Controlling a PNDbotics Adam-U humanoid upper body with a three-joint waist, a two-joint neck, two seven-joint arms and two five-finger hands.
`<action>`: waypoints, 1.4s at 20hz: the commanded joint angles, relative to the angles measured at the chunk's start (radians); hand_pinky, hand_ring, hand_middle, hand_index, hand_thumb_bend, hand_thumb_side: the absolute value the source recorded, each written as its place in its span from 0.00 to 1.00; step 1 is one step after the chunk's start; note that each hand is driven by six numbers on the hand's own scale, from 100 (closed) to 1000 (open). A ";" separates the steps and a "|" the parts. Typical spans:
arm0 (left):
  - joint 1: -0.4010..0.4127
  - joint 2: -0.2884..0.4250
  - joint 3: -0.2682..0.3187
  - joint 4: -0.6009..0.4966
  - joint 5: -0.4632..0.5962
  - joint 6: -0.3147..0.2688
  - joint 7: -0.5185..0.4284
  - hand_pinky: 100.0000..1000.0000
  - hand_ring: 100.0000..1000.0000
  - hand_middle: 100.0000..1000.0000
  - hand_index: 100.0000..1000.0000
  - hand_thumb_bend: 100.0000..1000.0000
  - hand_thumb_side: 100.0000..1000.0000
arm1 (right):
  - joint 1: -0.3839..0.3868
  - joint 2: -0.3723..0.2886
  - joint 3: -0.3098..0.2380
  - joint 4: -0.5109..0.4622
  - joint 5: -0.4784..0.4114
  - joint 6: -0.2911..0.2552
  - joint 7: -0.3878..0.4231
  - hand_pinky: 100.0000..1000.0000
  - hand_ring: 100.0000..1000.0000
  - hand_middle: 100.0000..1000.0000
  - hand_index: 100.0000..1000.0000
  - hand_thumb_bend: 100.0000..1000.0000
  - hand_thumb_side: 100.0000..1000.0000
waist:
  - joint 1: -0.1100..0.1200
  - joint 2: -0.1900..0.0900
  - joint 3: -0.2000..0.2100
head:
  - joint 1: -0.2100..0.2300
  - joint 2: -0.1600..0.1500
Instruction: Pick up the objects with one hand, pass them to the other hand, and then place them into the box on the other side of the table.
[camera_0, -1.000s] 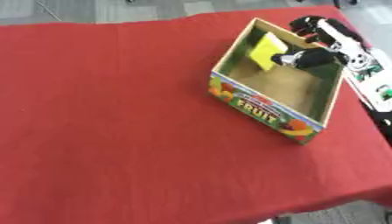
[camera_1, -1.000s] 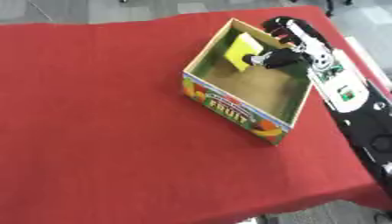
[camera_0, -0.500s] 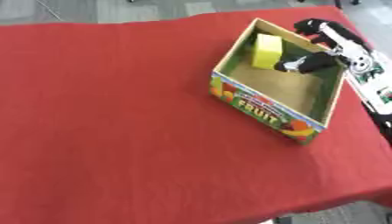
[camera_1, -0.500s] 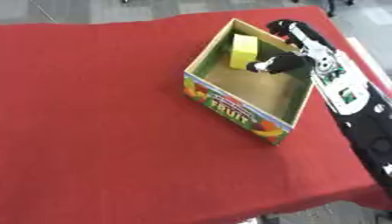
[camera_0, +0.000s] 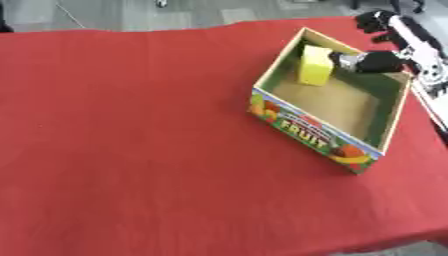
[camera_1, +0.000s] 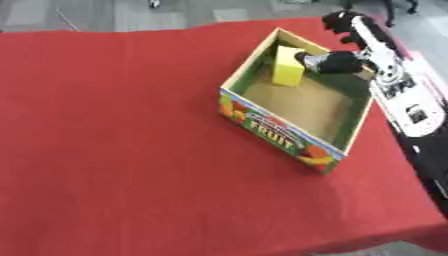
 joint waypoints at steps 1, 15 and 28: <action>-0.018 0.059 0.016 -0.001 -0.008 0.010 -0.001 0.73 0.65 0.57 0.77 0.74 0.33 | -0.028 -0.018 -0.027 -0.064 -0.091 -0.004 -0.063 0.79 0.82 0.69 0.77 0.36 0.11 | 0.003 -0.022 0.001 | 0.013 -0.009; -0.149 0.322 -0.028 0.192 0.052 0.062 -0.196 0.78 0.72 0.64 0.79 0.79 0.36 | -0.046 -0.026 -0.022 -0.178 -0.172 0.001 -0.076 0.79 0.80 0.68 0.76 0.36 0.09 | 0.014 -0.025 0.003 | 0.106 -0.005; -0.305 0.443 -0.057 0.518 0.001 -0.017 -0.521 0.82 0.77 0.69 0.81 0.85 0.36 | -0.046 -0.023 -0.021 -0.202 -0.208 0.003 -0.071 0.79 0.81 0.70 0.77 0.27 0.21 | 0.018 -0.009 -0.008 | 0.225 -0.020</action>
